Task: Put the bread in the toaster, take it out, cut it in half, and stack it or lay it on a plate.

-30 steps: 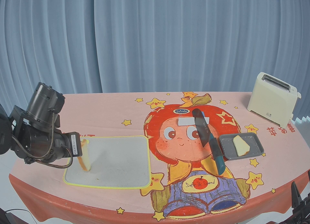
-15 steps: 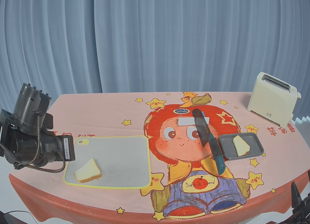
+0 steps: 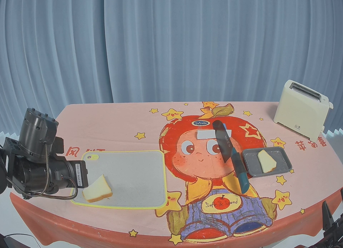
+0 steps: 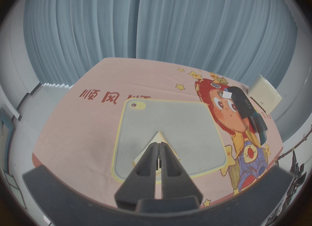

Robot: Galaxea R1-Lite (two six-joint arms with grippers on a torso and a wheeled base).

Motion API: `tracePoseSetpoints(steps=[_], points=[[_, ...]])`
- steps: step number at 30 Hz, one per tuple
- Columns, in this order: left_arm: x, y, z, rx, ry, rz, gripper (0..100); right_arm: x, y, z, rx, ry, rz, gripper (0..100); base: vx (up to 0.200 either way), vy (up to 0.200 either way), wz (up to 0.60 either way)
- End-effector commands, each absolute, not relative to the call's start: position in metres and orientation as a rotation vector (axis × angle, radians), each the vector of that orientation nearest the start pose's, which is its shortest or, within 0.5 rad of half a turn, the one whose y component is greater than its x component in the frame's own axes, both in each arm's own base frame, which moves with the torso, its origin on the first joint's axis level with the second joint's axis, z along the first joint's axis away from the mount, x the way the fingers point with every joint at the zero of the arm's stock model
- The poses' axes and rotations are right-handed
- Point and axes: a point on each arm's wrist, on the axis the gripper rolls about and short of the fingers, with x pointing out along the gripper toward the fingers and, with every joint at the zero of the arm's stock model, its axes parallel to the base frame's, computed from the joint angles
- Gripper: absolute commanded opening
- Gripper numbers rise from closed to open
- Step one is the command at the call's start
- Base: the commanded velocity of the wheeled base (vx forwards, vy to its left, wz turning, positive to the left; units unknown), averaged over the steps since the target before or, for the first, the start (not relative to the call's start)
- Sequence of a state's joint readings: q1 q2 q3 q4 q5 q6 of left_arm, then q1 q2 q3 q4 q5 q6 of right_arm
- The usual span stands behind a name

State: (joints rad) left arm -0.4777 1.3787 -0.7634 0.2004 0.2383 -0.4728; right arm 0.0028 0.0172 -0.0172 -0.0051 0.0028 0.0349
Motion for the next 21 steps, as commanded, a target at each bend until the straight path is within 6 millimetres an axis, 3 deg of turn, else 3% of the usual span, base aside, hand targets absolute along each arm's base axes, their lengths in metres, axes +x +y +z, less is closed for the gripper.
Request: tracePoseSetpoints(steps=[1,13,14,21], points=[[0.1795,-0.0863,0.1779,-0.160,0.789,-0.047,0,-0.0228,0.0000,0.0761,0.035,-0.006,0.006,100,0.000,0.000,0.00],[0.1730,-0.0930,0.1731,-0.130,0.802,-0.104,0,-0.0228,0.0000,0.0761,0.035,-0.006,0.006,100,0.000,0.000,0.00],[0.1733,-0.0935,0.1721,-0.130,0.803,-0.105,100,-0.0228,0.0000,0.0760,0.035,-0.004,0.006,100,0.000,0.000,0.00],[0.1730,-0.0919,0.1695,-0.128,0.793,-0.101,100,-0.0228,0.0000,0.0760,0.035,-0.004,0.006,100,0.000,0.000,0.00]])
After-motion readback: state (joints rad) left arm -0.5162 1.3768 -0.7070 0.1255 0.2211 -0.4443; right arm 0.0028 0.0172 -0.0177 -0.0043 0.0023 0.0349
